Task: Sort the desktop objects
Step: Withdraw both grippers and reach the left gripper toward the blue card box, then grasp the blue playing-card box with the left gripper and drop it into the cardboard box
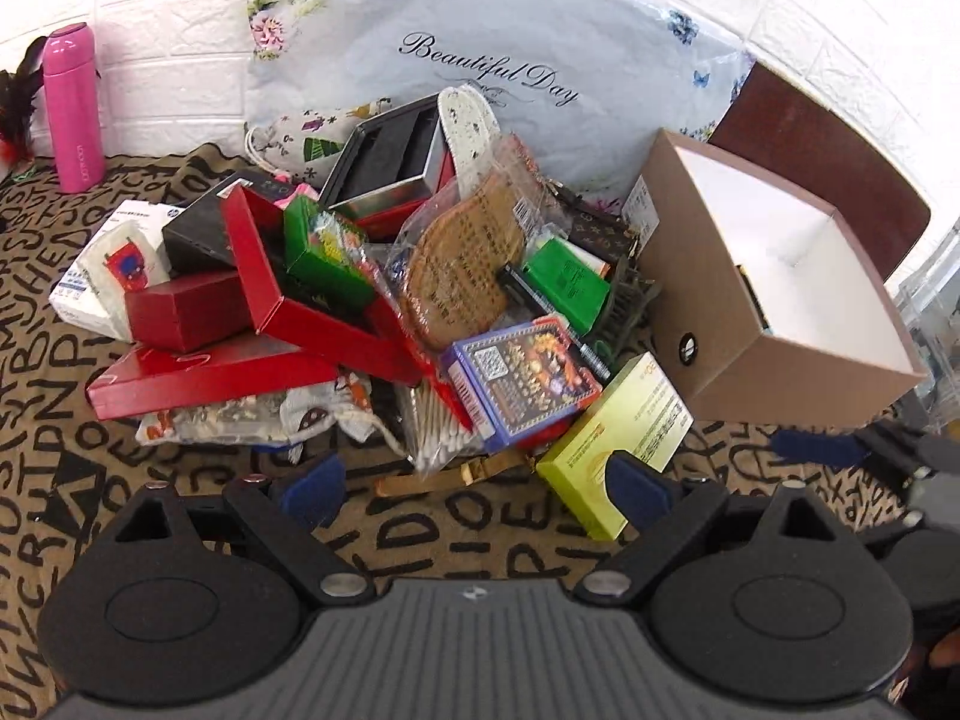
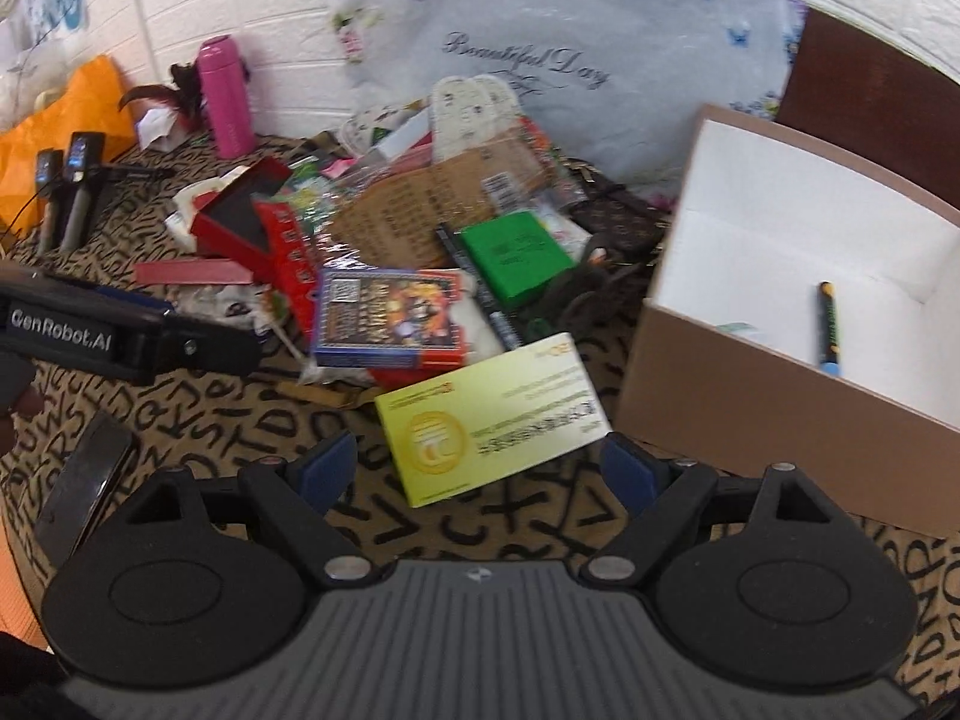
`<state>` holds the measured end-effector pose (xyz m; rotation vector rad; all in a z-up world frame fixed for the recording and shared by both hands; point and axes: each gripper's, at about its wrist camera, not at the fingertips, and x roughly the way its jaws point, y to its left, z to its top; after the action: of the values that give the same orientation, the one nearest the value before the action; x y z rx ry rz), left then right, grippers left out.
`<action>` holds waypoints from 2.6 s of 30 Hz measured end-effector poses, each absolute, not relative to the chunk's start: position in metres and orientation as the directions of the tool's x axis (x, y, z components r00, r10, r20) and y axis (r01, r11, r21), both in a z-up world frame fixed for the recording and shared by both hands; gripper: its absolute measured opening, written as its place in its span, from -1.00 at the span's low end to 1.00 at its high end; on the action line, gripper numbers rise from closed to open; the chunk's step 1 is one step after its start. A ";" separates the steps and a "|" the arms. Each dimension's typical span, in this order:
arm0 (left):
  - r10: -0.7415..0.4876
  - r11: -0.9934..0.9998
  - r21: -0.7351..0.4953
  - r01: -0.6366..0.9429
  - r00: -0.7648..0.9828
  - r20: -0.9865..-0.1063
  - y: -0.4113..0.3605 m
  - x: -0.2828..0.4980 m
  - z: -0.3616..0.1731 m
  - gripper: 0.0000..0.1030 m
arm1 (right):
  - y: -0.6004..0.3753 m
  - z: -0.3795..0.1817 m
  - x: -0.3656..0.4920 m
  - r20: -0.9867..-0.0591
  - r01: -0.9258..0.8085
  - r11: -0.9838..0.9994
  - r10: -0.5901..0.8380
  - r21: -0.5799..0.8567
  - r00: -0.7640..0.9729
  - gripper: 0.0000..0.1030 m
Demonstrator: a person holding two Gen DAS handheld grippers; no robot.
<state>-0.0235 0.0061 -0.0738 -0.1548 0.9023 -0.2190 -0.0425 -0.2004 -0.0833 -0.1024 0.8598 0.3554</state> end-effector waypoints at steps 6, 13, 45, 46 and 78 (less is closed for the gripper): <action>-0.290 0.956 -0.253 0.148 0.586 -0.756 -0.002 -0.008 -0.079 0.84 | -0.178 -0.100 -0.037 -0.769 -0.449 0.894 0.288 0.001 0.571 0.67; -0.337 0.941 -0.277 0.194 0.575 -0.746 -0.014 0.011 -0.082 0.78 | -0.160 -0.110 -0.020 -0.768 -0.534 0.843 0.300 -0.064 0.566 0.67; -0.413 0.909 -0.389 0.149 0.442 -0.796 -0.006 0.073 -0.129 0.29 | -0.145 -0.143 0.054 -0.791 -0.571 0.820 0.375 0.041 0.483 0.34; -0.415 0.908 -0.393 0.145 0.438 -0.797 -0.005 0.074 -0.130 0.25 | -0.145 -0.144 0.055 -0.793 -0.571 0.819 0.380 0.050 0.476 0.27; -0.524 0.852 -0.413 0.322 0.506 -0.686 -0.025 -0.002 -0.055 -0.03 | -0.180 -0.072 -0.041 -0.690 -0.536 0.842 0.424 0.062 0.586 -0.36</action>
<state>-0.0019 -0.0247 -0.0551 -0.2445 0.9069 -0.5162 -0.0407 -0.1802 -0.0721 -0.1592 0.7603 0.5623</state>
